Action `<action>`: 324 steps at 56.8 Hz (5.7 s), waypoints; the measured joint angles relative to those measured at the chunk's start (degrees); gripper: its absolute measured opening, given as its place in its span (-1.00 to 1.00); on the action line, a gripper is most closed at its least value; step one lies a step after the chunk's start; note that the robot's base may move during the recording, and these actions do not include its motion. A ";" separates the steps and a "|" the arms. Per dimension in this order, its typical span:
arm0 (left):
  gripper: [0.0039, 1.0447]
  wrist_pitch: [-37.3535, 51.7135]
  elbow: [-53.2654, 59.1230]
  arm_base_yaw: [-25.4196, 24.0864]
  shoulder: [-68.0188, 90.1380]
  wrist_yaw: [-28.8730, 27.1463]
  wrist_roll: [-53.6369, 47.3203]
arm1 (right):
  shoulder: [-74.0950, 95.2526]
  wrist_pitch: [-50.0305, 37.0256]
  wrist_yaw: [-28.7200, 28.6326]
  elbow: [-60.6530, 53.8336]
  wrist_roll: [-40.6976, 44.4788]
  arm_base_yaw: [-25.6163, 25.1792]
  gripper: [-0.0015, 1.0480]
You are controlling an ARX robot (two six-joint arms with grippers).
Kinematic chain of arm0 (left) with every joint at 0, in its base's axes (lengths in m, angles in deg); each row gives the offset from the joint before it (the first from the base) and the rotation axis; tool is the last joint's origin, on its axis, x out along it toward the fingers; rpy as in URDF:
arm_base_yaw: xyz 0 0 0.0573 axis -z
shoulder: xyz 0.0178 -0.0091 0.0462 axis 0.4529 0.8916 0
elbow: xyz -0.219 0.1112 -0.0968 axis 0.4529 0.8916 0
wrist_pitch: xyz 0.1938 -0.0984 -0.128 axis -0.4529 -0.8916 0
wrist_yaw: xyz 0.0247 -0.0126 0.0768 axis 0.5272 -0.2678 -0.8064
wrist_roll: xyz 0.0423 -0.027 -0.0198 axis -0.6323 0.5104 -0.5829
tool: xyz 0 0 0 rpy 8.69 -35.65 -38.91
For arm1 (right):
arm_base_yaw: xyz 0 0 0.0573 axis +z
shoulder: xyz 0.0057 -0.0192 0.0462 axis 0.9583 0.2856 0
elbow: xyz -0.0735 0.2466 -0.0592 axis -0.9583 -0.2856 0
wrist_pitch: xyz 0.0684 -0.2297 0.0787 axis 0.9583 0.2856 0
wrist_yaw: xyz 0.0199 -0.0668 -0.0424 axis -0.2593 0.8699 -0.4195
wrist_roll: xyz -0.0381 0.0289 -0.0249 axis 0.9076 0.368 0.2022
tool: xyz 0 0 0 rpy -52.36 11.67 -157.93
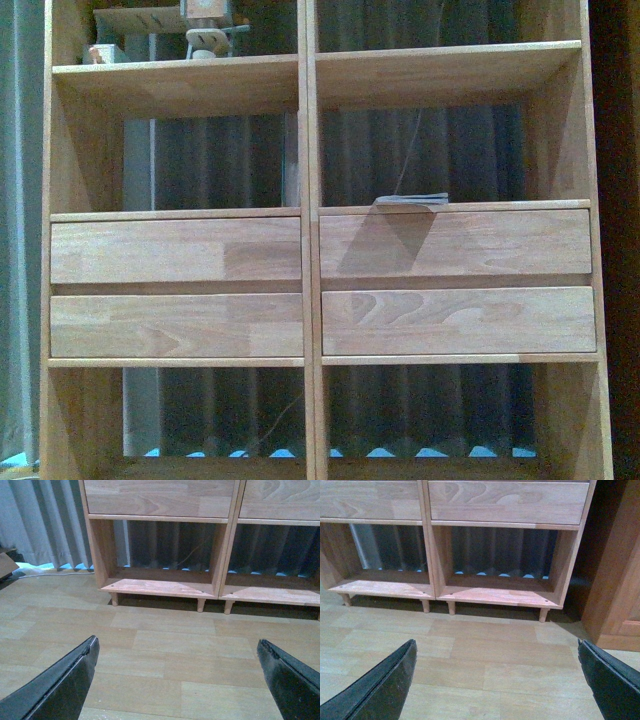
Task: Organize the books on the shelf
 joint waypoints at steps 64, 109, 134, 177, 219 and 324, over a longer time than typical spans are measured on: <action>0.86 0.00 0.00 0.00 0.00 -0.02 0.02 | 0.00 0.00 0.00 0.02 0.00 0.00 0.86; 0.86 0.00 0.00 0.00 -0.02 -0.02 0.02 | -0.02 0.00 0.00 0.00 0.00 0.00 0.86; 0.86 0.00 0.00 0.00 -0.02 -0.02 0.02 | 0.00 0.00 -0.02 0.00 0.00 0.00 0.86; 0.86 0.00 0.00 0.00 -0.02 -0.02 0.02 | 0.00 0.02 -0.04 0.02 -0.07 0.00 0.86; 0.86 0.00 0.00 0.00 -0.02 -0.02 0.02 | 47.39 -30.21 -31.26 25.16 -39.91 -5.33 0.86; 0.86 28.11 -18.64 -16.37 44.02 35.98 33.11 | 77.02 -44.94 -16.04 41.53 -64.37 4.50 -0.86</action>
